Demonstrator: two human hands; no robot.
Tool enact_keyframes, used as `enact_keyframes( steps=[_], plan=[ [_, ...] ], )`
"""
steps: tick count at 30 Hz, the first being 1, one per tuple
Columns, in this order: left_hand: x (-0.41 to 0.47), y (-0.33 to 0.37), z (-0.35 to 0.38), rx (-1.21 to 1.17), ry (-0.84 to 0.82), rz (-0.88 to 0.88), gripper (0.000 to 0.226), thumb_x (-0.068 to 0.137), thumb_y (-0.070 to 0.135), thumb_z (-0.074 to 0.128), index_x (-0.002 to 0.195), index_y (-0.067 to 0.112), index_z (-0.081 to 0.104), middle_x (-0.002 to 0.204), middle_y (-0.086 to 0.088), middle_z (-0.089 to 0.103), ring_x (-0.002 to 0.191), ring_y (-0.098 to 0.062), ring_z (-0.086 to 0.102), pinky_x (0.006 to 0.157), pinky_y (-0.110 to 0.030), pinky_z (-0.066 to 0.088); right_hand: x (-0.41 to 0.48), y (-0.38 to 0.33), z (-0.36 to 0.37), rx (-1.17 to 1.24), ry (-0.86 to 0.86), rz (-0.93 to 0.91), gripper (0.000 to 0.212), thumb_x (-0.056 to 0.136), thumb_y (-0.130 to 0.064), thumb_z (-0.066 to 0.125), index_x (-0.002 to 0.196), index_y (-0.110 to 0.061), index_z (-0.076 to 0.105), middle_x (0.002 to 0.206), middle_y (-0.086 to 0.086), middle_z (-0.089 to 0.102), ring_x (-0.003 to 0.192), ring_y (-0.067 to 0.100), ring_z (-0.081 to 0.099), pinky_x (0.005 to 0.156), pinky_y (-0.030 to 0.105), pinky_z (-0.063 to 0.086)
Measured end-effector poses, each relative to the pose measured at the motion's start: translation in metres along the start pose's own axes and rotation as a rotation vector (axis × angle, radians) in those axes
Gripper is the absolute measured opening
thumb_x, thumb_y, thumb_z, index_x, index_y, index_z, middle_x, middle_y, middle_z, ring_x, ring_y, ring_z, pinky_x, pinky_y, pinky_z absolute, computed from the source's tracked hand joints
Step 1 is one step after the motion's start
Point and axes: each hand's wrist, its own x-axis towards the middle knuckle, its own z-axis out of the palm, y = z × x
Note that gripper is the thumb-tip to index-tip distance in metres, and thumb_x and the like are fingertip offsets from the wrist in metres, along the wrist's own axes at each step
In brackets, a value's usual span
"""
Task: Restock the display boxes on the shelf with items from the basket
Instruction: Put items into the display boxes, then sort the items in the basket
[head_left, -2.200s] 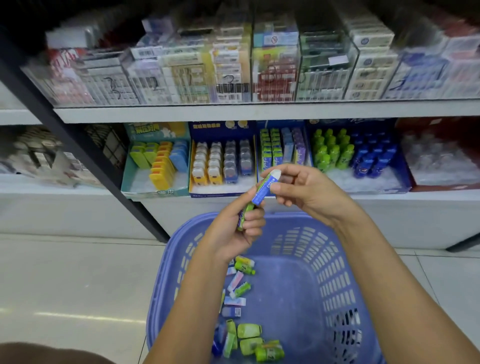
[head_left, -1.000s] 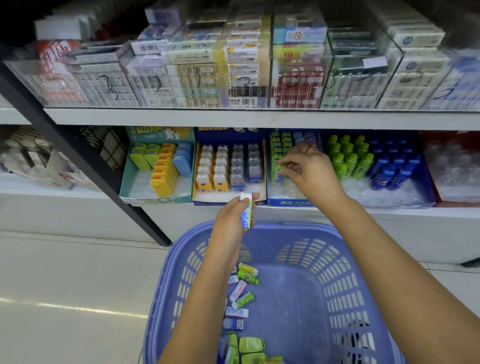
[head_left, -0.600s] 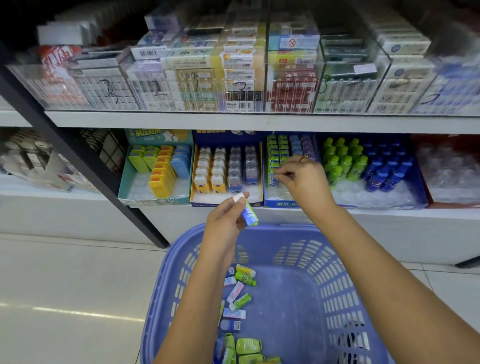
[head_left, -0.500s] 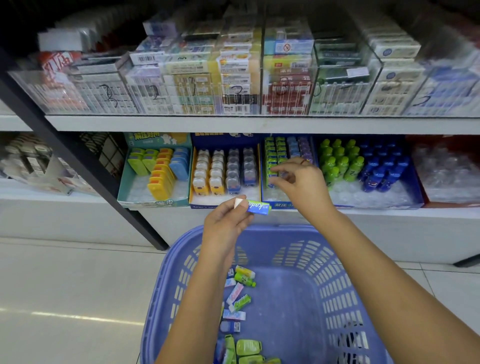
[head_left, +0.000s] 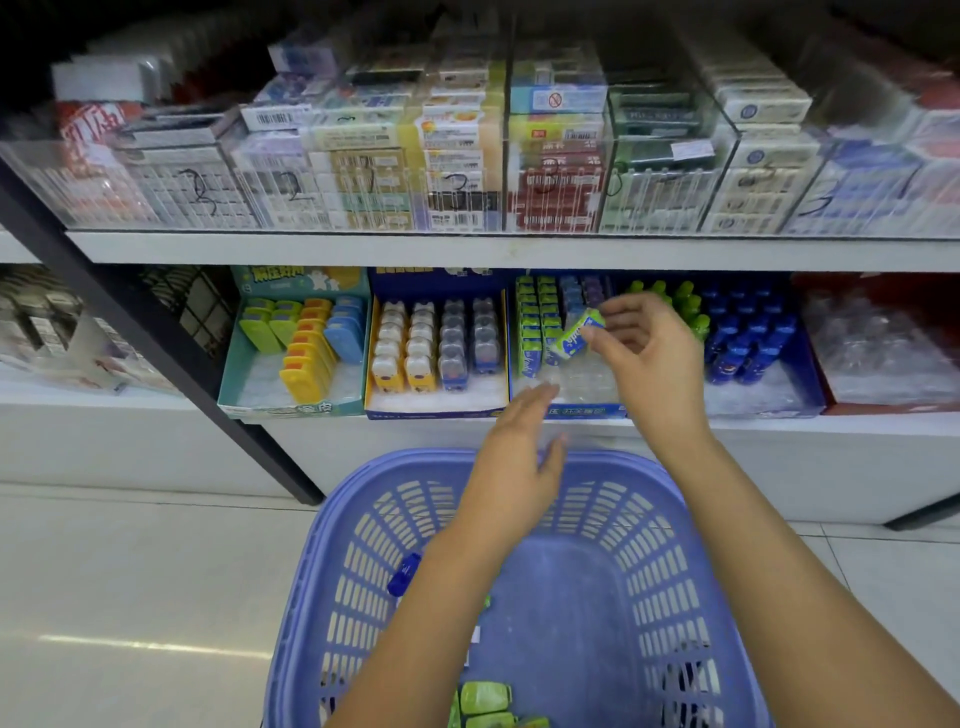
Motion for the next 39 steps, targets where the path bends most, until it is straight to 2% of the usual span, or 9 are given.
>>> enact_keyframes(
  steps=[3,9,15,21,27,29,33,36,39],
  plan=[
    [0.000,-0.005,0.008,0.225,-0.098,0.032,0.055,0.096,0.016,0.048,0.147,0.010,0.029,0.155,-0.004,0.024,0.145,-0.015,0.014,0.115,-0.018,0.009,0.008,0.008,0.001,-0.168,-0.068,-0.111,0.015,0.081,-0.011,0.071,0.095,-0.012,0.066,0.081,-0.009,0.065,0.073,0.005,0.062,0.073,0.010,0.050],
    [0.001,-0.006,0.013,0.279,-0.088,0.034,0.058,0.094,0.015,0.050,0.147,0.007,0.027,0.154,-0.005,0.025,0.143,-0.017,0.018,0.118,-0.025,0.015,0.010,0.029,0.013,-0.292,-0.168,-0.219,0.016,0.082,-0.010,0.071,0.097,-0.006,0.071,0.089,0.005,0.072,0.076,0.011,0.066,0.074,0.010,0.049],
    [0.002,-0.010,0.010,0.288,-0.091,0.053,0.058,0.094,0.015,0.051,0.147,0.008,0.028,0.154,-0.005,0.025,0.143,-0.016,0.018,0.118,-0.026,0.016,0.012,0.035,0.021,-0.394,-0.178,-0.300,0.016,0.077,-0.003,0.073,0.092,0.002,0.073,0.091,0.016,0.067,0.079,0.026,0.065,0.075,0.034,0.055],
    [0.004,-0.014,0.005,0.241,-0.110,0.057,0.056,0.095,0.016,0.051,0.146,0.010,0.032,0.153,-0.003,0.029,0.142,-0.014,0.022,0.114,-0.019,0.016,0.014,0.029,0.021,-0.450,-0.211,-0.249,0.017,0.080,-0.005,0.071,0.096,0.001,0.073,0.098,0.016,0.065,0.085,0.025,0.063,0.077,0.020,0.044],
    [-0.011,-0.034,-0.007,0.090,0.059,-0.014,0.029,0.093,0.008,0.049,0.118,0.013,0.061,0.119,-0.003,0.060,0.105,-0.016,0.057,0.090,-0.021,0.043,-0.016,0.017,0.019,-0.458,-0.273,-0.253,0.023,0.081,-0.015,0.070,0.102,-0.007,0.070,0.094,0.006,0.060,0.069,0.009,0.047,0.075,0.021,0.041],
    [-0.020,-0.056,-0.002,0.186,-0.043,-0.145,0.025,0.090,0.005,0.049,0.108,0.011,0.065,0.109,-0.009,0.066,0.100,-0.024,0.062,0.085,-0.029,0.047,-0.042,0.024,0.028,-0.493,-0.468,-0.182,0.016,0.080,-0.018,0.071,0.094,-0.010,0.071,0.086,0.008,0.066,0.069,0.011,0.050,0.073,0.026,0.042],
    [-0.057,-0.104,0.034,0.448,-0.576,-0.337,0.023,0.091,0.011,0.053,0.111,0.009,0.065,0.111,-0.017,0.067,0.106,-0.031,0.061,0.084,-0.036,0.045,-0.109,0.068,0.052,-0.789,-1.112,0.107,0.025,0.081,-0.028,0.068,0.097,-0.010,0.072,0.091,0.012,0.070,0.087,0.026,0.064,0.071,0.028,0.044],
    [-0.101,-0.133,0.060,0.495,-0.904,-0.421,0.034,0.089,0.002,0.050,0.121,0.006,0.061,0.126,-0.016,0.060,0.119,-0.027,0.054,0.093,-0.030,0.040,-0.164,0.111,0.066,-0.894,-1.488,0.250,0.028,0.084,-0.032,0.066,0.089,-0.004,0.071,0.062,0.007,0.055,0.066,0.024,0.055,0.064,0.027,0.040],
    [-0.127,-0.152,0.068,0.474,-1.050,-0.442,0.044,0.087,-0.003,0.046,0.129,0.006,0.056,0.135,-0.015,0.053,0.126,-0.025,0.048,0.100,-0.026,0.034,-0.199,0.152,0.069,-0.910,-1.629,0.382,0.035,0.084,-0.028,0.066,0.057,-0.009,0.055,0.039,0.000,0.047,0.052,0.022,0.046,0.063,0.027,0.041]
  ],
)
